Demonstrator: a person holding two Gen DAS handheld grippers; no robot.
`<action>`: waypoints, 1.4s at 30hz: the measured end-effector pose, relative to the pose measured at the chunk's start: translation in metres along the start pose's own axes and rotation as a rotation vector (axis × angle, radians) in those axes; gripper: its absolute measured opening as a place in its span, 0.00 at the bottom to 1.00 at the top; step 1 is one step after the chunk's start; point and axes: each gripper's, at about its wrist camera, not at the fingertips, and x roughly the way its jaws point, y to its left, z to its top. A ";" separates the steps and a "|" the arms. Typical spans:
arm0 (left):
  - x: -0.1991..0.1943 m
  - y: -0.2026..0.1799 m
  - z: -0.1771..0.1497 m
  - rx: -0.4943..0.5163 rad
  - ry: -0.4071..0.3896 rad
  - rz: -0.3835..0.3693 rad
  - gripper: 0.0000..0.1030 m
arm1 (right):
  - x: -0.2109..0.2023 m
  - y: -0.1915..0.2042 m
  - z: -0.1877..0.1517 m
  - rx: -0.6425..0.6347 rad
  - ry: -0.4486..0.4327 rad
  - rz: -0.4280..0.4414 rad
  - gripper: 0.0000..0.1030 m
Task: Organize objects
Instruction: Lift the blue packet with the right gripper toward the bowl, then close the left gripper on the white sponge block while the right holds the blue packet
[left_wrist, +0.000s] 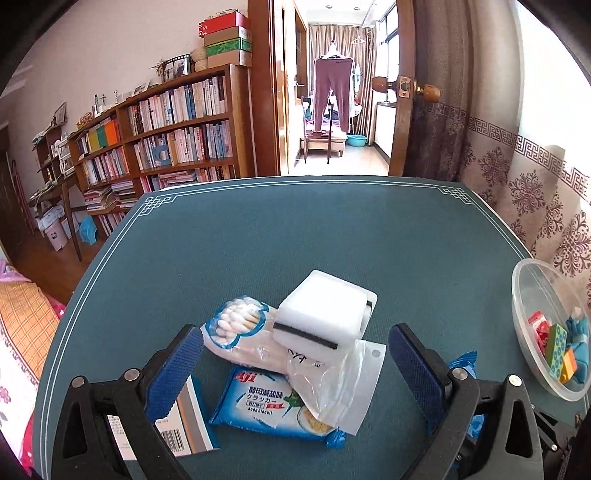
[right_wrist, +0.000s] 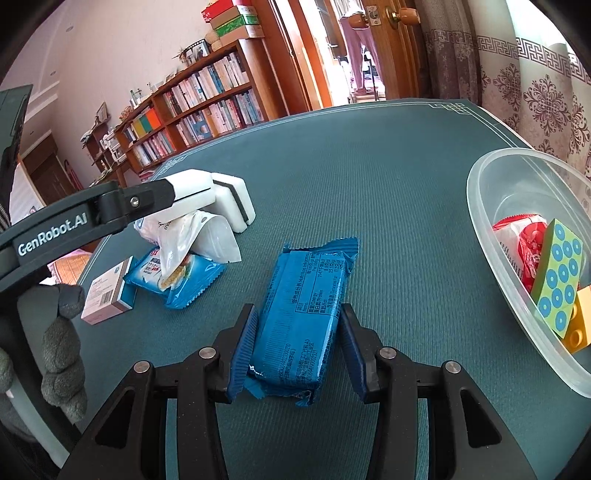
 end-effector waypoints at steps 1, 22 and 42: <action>0.003 -0.002 0.002 0.014 0.001 0.002 0.99 | 0.000 0.000 0.000 0.000 0.000 0.000 0.44; 0.014 -0.006 0.007 0.029 0.042 -0.019 0.56 | -0.001 0.000 0.000 0.009 -0.005 0.008 0.44; -0.031 -0.008 -0.016 -0.025 0.019 -0.063 0.55 | -0.017 -0.012 0.003 0.083 -0.063 0.068 0.41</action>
